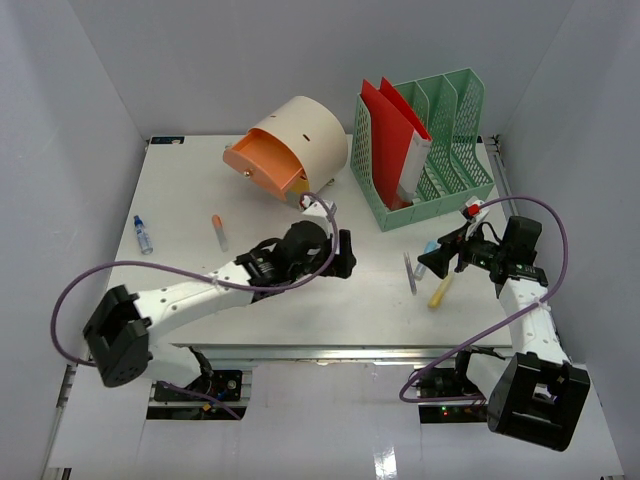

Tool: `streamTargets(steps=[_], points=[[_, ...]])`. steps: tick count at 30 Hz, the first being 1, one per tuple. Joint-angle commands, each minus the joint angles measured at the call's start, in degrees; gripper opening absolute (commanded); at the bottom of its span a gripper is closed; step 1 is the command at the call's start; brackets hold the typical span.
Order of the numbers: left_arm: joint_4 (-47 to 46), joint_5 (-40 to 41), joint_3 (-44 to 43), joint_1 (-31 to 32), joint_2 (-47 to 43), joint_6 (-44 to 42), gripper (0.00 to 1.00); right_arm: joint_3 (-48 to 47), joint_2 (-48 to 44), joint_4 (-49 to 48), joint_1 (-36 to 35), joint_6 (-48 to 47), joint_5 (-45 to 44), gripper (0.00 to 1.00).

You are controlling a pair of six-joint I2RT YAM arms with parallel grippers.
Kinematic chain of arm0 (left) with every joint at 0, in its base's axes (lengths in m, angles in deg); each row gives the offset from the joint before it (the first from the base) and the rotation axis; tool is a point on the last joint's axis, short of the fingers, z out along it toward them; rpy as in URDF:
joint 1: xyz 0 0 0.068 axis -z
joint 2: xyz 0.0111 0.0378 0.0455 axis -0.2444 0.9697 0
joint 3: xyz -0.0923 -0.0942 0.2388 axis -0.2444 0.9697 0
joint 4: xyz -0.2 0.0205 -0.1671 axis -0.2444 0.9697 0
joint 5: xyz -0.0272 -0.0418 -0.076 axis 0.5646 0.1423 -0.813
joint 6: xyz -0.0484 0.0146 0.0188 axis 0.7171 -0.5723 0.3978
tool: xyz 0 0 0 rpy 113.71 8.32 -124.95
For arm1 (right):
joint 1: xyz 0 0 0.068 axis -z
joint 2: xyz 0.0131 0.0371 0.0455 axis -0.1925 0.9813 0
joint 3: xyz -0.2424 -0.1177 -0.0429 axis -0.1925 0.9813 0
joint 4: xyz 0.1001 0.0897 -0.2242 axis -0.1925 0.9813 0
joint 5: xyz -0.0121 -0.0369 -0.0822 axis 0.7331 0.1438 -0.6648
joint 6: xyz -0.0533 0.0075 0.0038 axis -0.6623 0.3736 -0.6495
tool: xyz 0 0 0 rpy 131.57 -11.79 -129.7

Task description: Organize the desk

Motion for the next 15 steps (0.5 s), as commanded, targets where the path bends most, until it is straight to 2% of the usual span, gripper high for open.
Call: streamTargets(steps=[1,2,5,6,15], points=[[-2.0,20.5,-5.4,-0.3,9.0,0.6,0.93,0.8,-1.7,-4.6,0.5,3.5,-2.9,0.91],[-4.1,21.9,-6.6,-0.7,11.5,-0.2,0.92,1.0,-2.1,-4.8,0.5,3.7,-2.8,0.91],[-7.8,22.3,-9.2,-2.1,17.2,-0.3,0.77,1.0,-2.4,-5.0,0.6,3.9,-2.7,0.91],[-8.1,21.7,-10.6,-3.0,18.2,-0.1,0.75,0.9,-2.4,-5.0,0.5,4.0,-2.6,0.91],[-9.5,22.6,-19.0,-7.1,30.6,1.4,0.75,0.6,-2.8,-4.9,0.6,4.5,-1.3,0.9]])
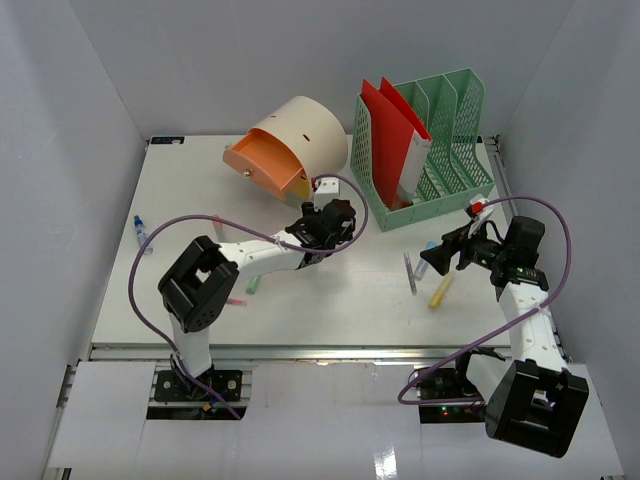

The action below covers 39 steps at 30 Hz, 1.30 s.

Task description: Organize the desk

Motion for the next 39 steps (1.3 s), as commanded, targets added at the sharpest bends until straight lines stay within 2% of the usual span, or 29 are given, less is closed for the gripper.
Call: streamTargets(steps=[1,10,15,26,28,31,34,39], points=[[-1.6,3.3,-4.7,-1.9,4.2,1.6,0.74,0.0,-0.9,-1.9,0.2,0.8,1.2,0.9],[-0.8,3.4,-7.6,-3.6,9.6,1.9,0.7,-0.1,-0.9,-2.1,0.3,1.0,1.7,0.9],[-0.8,3.9,-8.6,-3.8,12.3,2.3,0.63,-0.1,-0.7,-2.0,0.3,1.0,1.9,0.9],[0.5,5.0,-9.1,-4.7,14.6,2.8,0.59,-0.1,-0.7,-2.0,0.3,1.1,2.1,0.9],[0.5,4.4,-8.6,-4.9,14.4,2.7,0.54,-0.1,-0.7,-2.1,0.3,1.2,2.2,0.9],[0.4,3.3,-8.6,-5.0,14.6,2.4,0.38,-0.2,-0.7,-1.9,0.3,1.2,2.3,0.9],[0.5,2.2,-8.5,-5.0,14.9,2.4,0.27,-0.2,-0.7,-1.7,0.3,1.2,2.8,0.9],[0.3,0.4,-6.4,-4.9,14.0,2.8,0.23,-0.3,-1.3,-1.8,0.4,1.1,3.1,0.9]])
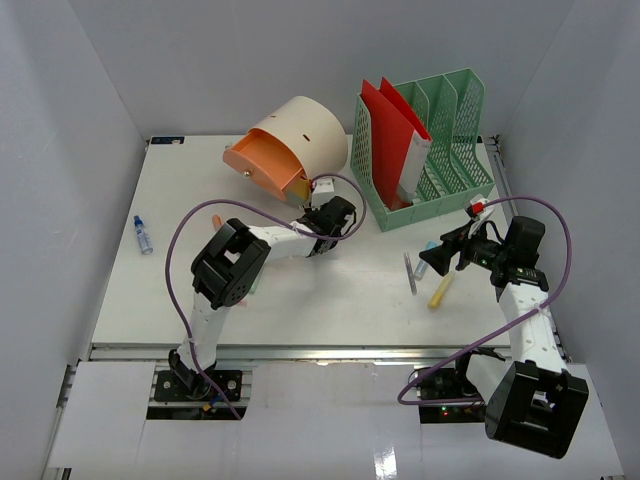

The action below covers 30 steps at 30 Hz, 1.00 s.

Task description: Organize the desk

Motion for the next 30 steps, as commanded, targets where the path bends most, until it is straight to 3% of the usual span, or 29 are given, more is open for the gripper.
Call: streamTargets(steps=[1,9,15,21,25,30], points=[[0.4,-3.1,2.0,0.0,-1.3,0.4,0.2,-0.3,-1.1,-1.8,0.4,0.5,1.8,0.9],[-1.9,-12.0,8.5,1.9,-6.9,-3.6,0.12,-0.3,-1.7,-1.6,0.5,0.4,3.2,0.9],[-2.7,-22.3,15.6,3.5,-21.1,-4.1,0.05,-0.2,-2.7,-1.6,0.7,0.3,3.6,0.9],[-1.3,-29.6,21.7,3.6,-36.2,0.4,0.04,-0.2,-2.9,-1.8,0.7,0.3,4.0,0.9],[0.4,-30.9,22.7,3.6,-45.2,2.2,0.04,-0.1,-2.9,-1.6,0.9,0.2,4.0,0.9],[8.4,-23.8,17.5,0.4,-55.1,1.1,0.01,-0.1,-3.1,-1.8,0.8,0.3,4.5,0.9]])
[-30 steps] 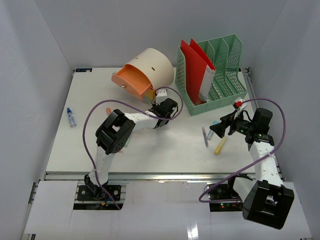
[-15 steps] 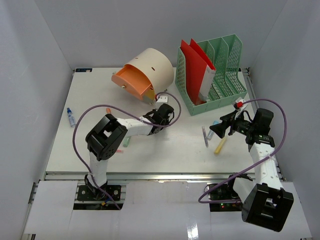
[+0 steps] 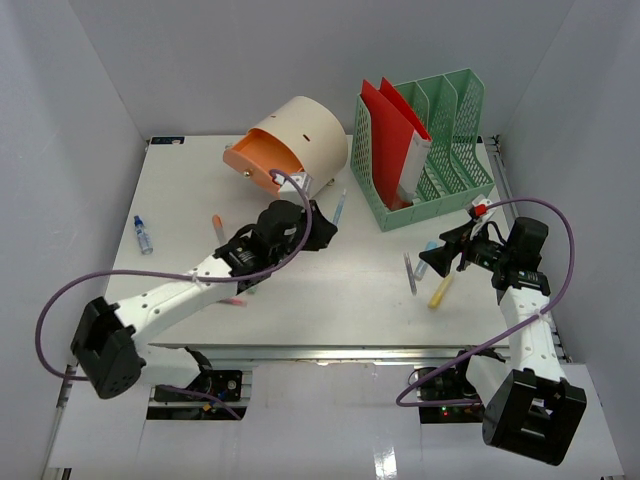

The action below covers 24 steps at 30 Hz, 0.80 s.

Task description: Organize the desk

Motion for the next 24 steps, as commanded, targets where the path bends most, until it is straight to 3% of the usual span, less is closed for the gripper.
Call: streamTargets(steps=[1,7,12,19,24], points=[[8.0,3.9,-6.0,-5.6,-7.1,-0.3,0.01,-0.1,-0.9,-1.8,0.3,0.3,1.6,0.9],[13.7,-1.0,-13.1,-21.0,-4.7,2.1,0.01,-0.2,-1.0,-1.8,0.3,0.4,1.8,0.9],[15.9,-4.4,-19.7,-27.8,2.8,5.9,0.02,-0.2,-0.9,-1.7,0.3,0.4,1.8,0.9],[20.7,-7.3,-32.0,-31.4,14.3,14.6,0.03,-0.3,-1.4,-1.8,0.3,0.4,1.6,0.9],[24.1,-10.5,-35.3,-32.1,18.2,19.4,0.06,-0.4,-1.4,-1.7,0.3,0.6,1.9,0.9]])
